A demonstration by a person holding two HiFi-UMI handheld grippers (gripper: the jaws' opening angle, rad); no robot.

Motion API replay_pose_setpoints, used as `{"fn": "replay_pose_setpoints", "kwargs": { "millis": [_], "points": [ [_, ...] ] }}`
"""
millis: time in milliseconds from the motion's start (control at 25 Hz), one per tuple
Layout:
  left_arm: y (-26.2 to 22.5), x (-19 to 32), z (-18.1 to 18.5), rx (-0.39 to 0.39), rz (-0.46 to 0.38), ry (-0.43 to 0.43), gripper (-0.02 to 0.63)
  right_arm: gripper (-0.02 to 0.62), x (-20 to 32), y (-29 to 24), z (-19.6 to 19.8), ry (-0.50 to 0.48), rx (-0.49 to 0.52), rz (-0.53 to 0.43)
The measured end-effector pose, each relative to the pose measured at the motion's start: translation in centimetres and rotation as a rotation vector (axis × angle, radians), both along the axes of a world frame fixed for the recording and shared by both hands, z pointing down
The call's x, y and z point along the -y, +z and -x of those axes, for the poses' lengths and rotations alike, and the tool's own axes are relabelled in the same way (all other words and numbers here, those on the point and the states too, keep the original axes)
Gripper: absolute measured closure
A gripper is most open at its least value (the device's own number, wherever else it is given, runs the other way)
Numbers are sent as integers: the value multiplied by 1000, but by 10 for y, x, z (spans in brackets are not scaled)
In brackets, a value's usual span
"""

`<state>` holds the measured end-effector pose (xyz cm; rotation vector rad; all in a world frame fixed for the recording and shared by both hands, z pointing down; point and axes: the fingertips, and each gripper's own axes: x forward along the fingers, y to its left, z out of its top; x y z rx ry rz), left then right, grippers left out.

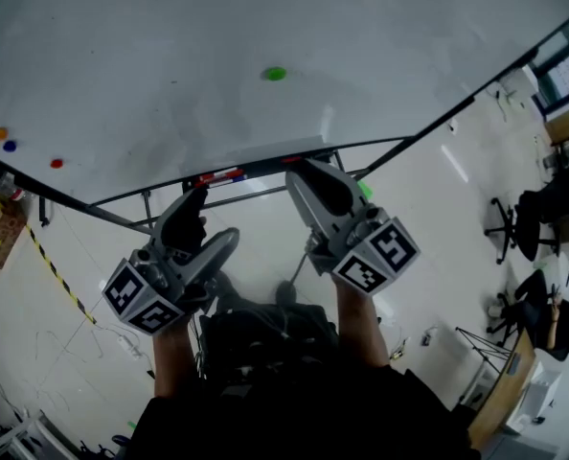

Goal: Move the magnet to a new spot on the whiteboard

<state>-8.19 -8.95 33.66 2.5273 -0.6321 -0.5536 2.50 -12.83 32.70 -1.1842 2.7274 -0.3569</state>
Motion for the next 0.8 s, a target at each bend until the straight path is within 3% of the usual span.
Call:
{"fn": "replay_pose_setpoints", "kwargs": {
  "millis": [360,600,800],
  "points": [
    [-9,-57,-84,16,24,-65,268,506,-56,-3,-72,-131,76,-5],
    [-9,-91,-119,65,24,-162,268,505,-89,4,-103,-225,152,1],
    [-23,-114,-128,98,9,-187,268,505,-111,-5,-109,-262,196,-9]
  ]
}}
